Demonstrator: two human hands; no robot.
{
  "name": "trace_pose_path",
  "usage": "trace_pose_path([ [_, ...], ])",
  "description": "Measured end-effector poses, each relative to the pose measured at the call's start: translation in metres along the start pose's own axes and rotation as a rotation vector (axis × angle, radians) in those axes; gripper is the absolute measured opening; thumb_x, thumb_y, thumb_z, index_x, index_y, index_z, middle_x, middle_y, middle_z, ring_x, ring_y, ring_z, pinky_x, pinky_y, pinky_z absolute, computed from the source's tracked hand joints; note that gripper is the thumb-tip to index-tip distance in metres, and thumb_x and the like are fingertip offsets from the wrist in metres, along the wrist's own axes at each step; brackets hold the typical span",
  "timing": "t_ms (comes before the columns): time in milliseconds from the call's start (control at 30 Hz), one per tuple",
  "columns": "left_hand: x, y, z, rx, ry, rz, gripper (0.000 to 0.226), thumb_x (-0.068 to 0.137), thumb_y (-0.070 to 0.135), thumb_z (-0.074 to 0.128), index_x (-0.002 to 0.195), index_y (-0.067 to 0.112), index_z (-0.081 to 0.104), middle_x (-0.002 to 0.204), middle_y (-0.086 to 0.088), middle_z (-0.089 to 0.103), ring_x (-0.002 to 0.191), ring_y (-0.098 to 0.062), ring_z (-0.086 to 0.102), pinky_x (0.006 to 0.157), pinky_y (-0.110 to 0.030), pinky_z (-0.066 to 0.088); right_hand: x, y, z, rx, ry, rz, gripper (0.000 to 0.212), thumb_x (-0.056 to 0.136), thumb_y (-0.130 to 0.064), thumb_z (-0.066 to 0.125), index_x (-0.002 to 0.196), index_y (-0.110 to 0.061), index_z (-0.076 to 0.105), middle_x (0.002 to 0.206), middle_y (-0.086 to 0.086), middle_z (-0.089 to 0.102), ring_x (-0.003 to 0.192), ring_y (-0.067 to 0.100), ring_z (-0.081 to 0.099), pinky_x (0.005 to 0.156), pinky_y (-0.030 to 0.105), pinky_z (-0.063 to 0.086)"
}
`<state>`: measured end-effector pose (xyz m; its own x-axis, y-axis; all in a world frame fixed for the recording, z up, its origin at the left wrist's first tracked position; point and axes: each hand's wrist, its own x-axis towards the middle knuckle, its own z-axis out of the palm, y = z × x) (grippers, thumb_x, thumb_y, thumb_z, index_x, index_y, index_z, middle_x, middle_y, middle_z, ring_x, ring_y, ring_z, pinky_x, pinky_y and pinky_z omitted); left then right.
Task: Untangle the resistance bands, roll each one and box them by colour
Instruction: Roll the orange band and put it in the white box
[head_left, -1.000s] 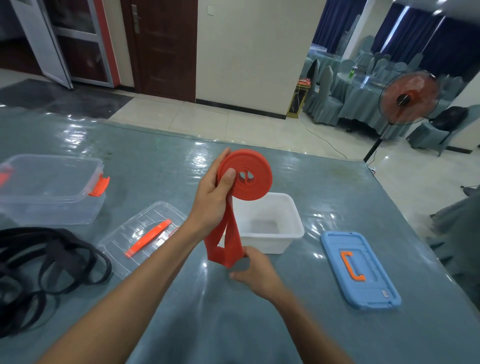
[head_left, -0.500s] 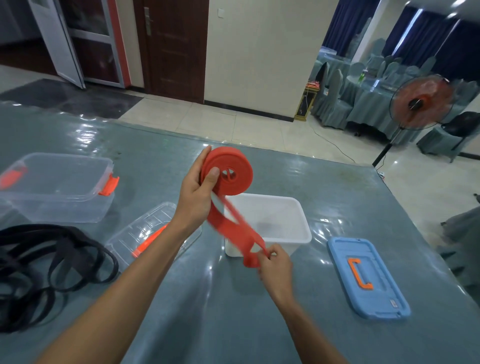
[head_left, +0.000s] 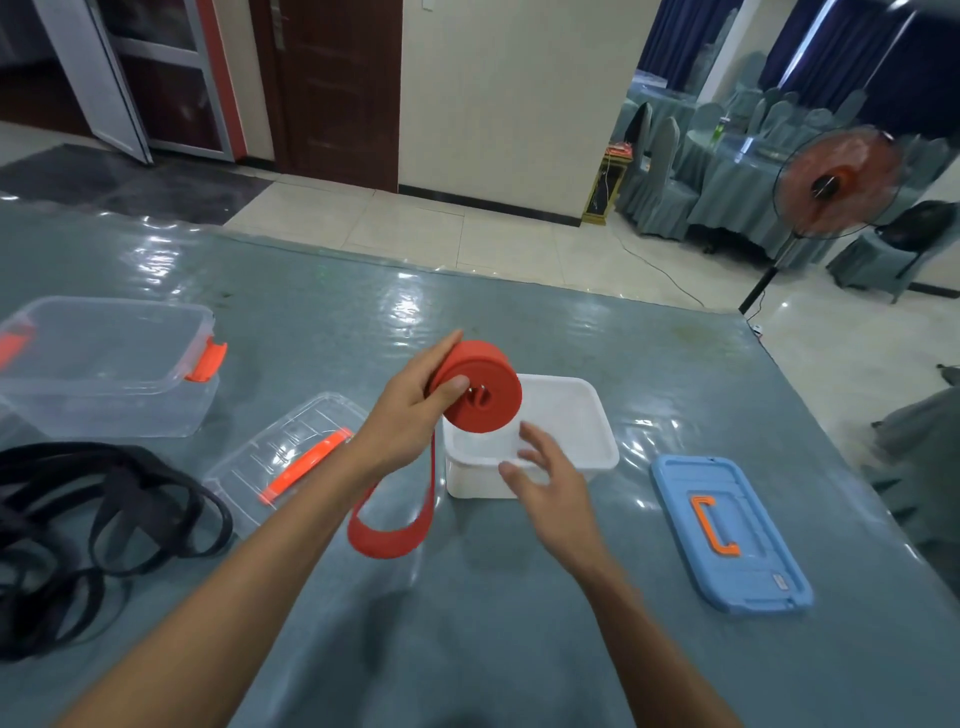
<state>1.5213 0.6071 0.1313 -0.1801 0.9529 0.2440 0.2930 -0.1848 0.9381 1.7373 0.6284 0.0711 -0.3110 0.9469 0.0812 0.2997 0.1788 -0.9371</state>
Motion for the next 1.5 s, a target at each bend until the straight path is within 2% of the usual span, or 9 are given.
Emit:
trace_pose_path([
  [267, -0.017, -0.017, 0.013, 0.237, -0.316, 0.073, 0.060, 0.098, 0.022, 0.067, 0.152, 0.031, 0.043, 0.125, 0.004, 0.060, 0.117, -0.009, 0.057, 0.105, -0.030, 0.046, 0.013, -0.052, -0.021, -0.153, -0.151, -0.179, 0.045, 0.093, -0.013, 0.069, 0.136, -0.027, 0.060, 0.131, -0.014, 0.063, 0.120, -0.001, 0.058, 0.108, 0.032, 0.046],
  [433, -0.025, -0.019, 0.015, -0.097, -0.096, -0.031, 0.067, 0.080, 0.028, 0.083, 0.142, 0.030, 0.057, 0.125, 0.002, 0.068, 0.112, -0.017, 0.068, 0.101, -0.034, 0.054, 0.009, -0.047, -0.024, 0.132, -0.066, -0.035, 0.046, 0.088, -0.001, 0.072, 0.126, -0.026, 0.067, 0.123, 0.001, 0.071, 0.115, 0.019, 0.066, 0.091, 0.042, 0.059],
  [600, -0.033, -0.022, 0.021, -0.331, 0.001, -0.046, 0.045, 0.084, 0.017, 0.078, 0.126, 0.021, 0.066, 0.118, 0.000, 0.075, 0.111, -0.019, 0.071, 0.094, -0.027, 0.055, 0.001, -0.050, -0.018, 0.575, 0.036, 0.072, 0.039, 0.094, 0.000, 0.065, 0.129, -0.017, 0.064, 0.117, 0.007, 0.073, 0.107, 0.027, 0.071, 0.072, 0.038, 0.062],
  [733, -0.034, -0.026, 0.023, -0.397, 0.018, -0.115, 0.041, 0.086, -0.003, 0.074, 0.126, 0.003, 0.065, 0.113, -0.008, 0.076, 0.106, -0.021, 0.072, 0.091, -0.028, 0.055, 0.001, -0.052, -0.020, 0.380, -0.008, 0.013, 0.046, 0.092, -0.009, 0.071, 0.134, -0.024, 0.060, 0.122, 0.002, 0.071, 0.115, 0.025, 0.067, 0.076, 0.038, 0.061],
  [900, -0.035, -0.026, 0.020, -0.360, -0.073, -0.086, 0.041, 0.085, 0.003, 0.076, 0.125, 0.009, 0.067, 0.113, -0.009, 0.076, 0.107, -0.027, 0.072, 0.095, -0.035, 0.057, 0.011, -0.056, -0.039, 0.073, -0.078, -0.009, 0.050, 0.084, -0.018, 0.081, 0.132, -0.022, 0.065, 0.121, 0.001, 0.070, 0.109, 0.019, 0.067, 0.089, 0.050, 0.059],
  [1067, -0.036, -0.021, 0.025, -0.465, -0.028, -0.077, 0.049, 0.080, 0.011, 0.079, 0.127, 0.011, 0.066, 0.117, -0.006, 0.075, 0.111, -0.023, 0.071, 0.094, -0.029, 0.056, 0.010, -0.057, -0.038, 0.253, -0.039, 0.037, 0.039, 0.087, -0.009, 0.076, 0.124, -0.019, 0.067, 0.107, 0.005, 0.075, 0.105, 0.026, 0.071, 0.070, 0.035, 0.062],
  [1233, -0.036, -0.021, 0.022, -0.522, -0.013, -0.098, 0.046, 0.078, 0.010, 0.076, 0.123, 0.008, 0.067, 0.112, -0.005, 0.077, 0.104, -0.015, 0.073, 0.085, -0.021, 0.056, 0.000, -0.053, -0.022, 0.477, -0.029, 0.080, 0.031, 0.095, -0.006, 0.066, 0.125, -0.015, 0.064, 0.110, 0.004, 0.075, 0.105, 0.023, 0.071, 0.081, 0.044, 0.061],
  [1400, -0.033, -0.024, 0.014, -0.424, -0.088, -0.102, 0.043, 0.080, 0.011, 0.081, 0.121, 0.008, 0.069, 0.111, -0.010, 0.077, 0.103, -0.021, 0.073, 0.089, -0.027, 0.056, 0.000, -0.061, -0.024, -0.134, -0.114, -0.274, 0.054, 0.092, -0.011, 0.070, 0.142, -0.026, 0.053, 0.138, -0.011, 0.056, 0.129, 0.010, 0.053, 0.108, 0.036, 0.046],
  [1500, -0.029, -0.022, 0.011, -0.411, -0.128, -0.098, 0.040, 0.081, 0.019, 0.081, 0.120, 0.015, 0.072, 0.112, -0.010, 0.076, 0.103, -0.022, 0.073, 0.089, -0.029, 0.056, 0.002, -0.066, -0.026, -0.323, -0.224, -0.325, 0.059, 0.091, -0.014, 0.071, 0.144, -0.030, 0.052, 0.138, -0.009, 0.049, 0.131, 0.003, 0.044, 0.108, 0.035, 0.044],
])
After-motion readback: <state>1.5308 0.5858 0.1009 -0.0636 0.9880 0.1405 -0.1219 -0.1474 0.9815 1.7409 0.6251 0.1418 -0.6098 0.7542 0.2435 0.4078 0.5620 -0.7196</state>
